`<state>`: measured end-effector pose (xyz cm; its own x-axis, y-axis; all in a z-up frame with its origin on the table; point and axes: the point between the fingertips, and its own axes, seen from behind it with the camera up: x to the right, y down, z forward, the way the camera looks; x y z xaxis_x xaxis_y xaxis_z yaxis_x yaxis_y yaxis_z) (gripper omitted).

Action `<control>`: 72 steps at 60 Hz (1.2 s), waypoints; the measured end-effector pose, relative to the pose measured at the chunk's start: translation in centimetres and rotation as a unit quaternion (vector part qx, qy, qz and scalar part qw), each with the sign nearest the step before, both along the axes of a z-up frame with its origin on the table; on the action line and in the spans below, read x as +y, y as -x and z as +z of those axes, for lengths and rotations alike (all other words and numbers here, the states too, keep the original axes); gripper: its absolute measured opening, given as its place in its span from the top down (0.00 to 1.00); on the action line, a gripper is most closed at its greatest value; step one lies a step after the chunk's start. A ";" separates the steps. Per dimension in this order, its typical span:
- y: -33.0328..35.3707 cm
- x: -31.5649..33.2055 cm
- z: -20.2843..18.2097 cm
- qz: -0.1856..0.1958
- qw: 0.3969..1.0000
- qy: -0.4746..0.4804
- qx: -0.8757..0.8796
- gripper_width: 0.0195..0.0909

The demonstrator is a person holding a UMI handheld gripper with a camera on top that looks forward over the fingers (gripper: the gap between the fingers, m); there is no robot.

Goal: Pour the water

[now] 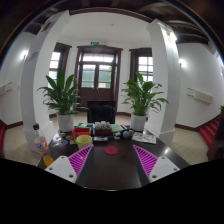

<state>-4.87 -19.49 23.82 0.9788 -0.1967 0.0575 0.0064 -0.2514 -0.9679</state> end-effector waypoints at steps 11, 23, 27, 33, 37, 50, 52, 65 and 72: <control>3.8 0.2 -2.8 0.011 1.000 0.004 -0.006 0.21; 12.6 1.2 -6.4 0.070 0.997 -0.006 0.014 0.21; 16.3 2.0 -7.5 0.102 0.994 -0.009 0.038 0.21; 21.1 3.4 -8.8 0.145 0.987 -0.012 0.062 0.21; 23.4 4.6 -9.3 0.164 0.984 -0.012 0.065 0.21; 29.0 9.2 -9.6 0.193 0.979 -0.021 0.066 0.21; 29.5 10.1 -9.6 0.196 0.978 -0.023 0.067 0.21; 31.6 14.4 -10.9 0.181 0.981 -0.025 0.058 0.28; 31.0 15.2 -11.1 0.156 0.986 -0.046 0.040 0.59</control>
<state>-35.92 -4.24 12.72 0.9931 0.1144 -0.0260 -0.0073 -0.1604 -0.9870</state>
